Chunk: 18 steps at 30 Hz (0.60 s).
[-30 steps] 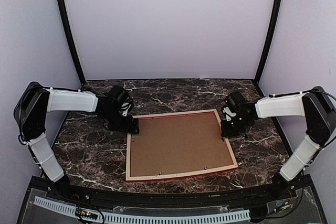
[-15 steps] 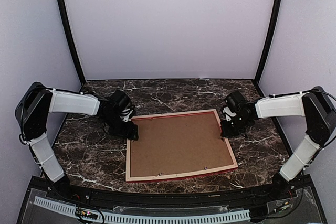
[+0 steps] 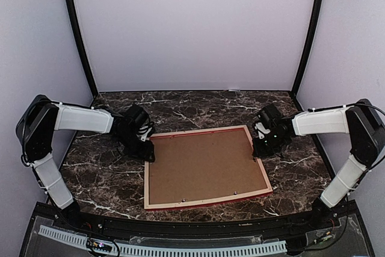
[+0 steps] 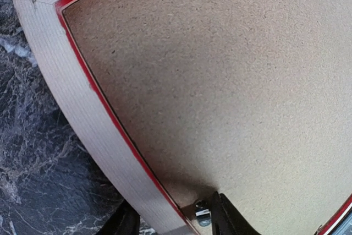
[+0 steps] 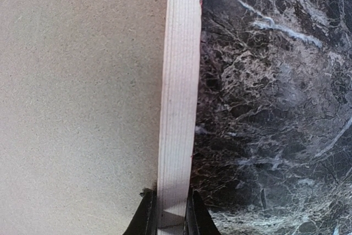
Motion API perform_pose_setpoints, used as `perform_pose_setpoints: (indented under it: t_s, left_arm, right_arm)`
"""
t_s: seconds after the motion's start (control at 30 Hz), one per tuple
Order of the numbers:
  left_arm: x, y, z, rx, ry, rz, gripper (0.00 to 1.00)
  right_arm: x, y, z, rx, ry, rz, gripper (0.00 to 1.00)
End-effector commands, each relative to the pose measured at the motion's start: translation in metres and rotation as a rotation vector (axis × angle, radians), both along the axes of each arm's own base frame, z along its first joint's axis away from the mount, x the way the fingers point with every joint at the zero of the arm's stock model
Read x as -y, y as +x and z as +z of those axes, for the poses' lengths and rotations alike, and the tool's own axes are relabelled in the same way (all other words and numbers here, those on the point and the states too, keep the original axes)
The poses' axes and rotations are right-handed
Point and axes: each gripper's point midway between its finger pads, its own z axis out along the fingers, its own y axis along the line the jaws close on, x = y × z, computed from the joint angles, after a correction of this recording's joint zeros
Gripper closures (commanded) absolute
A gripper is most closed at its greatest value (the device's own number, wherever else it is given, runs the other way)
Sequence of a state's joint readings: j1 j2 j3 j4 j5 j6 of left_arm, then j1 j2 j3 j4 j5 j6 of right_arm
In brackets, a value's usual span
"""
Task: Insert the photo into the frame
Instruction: Press the fastener onto the backboard.
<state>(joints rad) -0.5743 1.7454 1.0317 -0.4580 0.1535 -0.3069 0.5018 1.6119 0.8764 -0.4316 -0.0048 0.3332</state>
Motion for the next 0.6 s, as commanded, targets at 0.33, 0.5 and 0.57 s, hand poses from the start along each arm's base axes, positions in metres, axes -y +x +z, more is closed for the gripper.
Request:
perform_pose_setpoints:
  t_s: [0.33, 0.5, 0.57]
  left_arm:
    - [-0.0121, -0.0312, -0.0065, -0.074, 0.037, -0.091, 0.65]
    - [-0.0119, -0.0309, -0.0105, -0.077, 0.04, -0.099, 0.7]
    - [-0.011, -0.0306, -0.0108, -0.077, 0.038, -0.104, 0.71]
  right_arm:
    - [0.0018, -0.0145, -0.021, -0.078, -0.025, 0.044, 1.0]
    - [0.0011, -0.0143, -0.0206, -0.08, -0.025, 0.047, 1.0]
    - [0.0015, -0.0145, -0.0204, -0.08, -0.025, 0.046, 1.0]
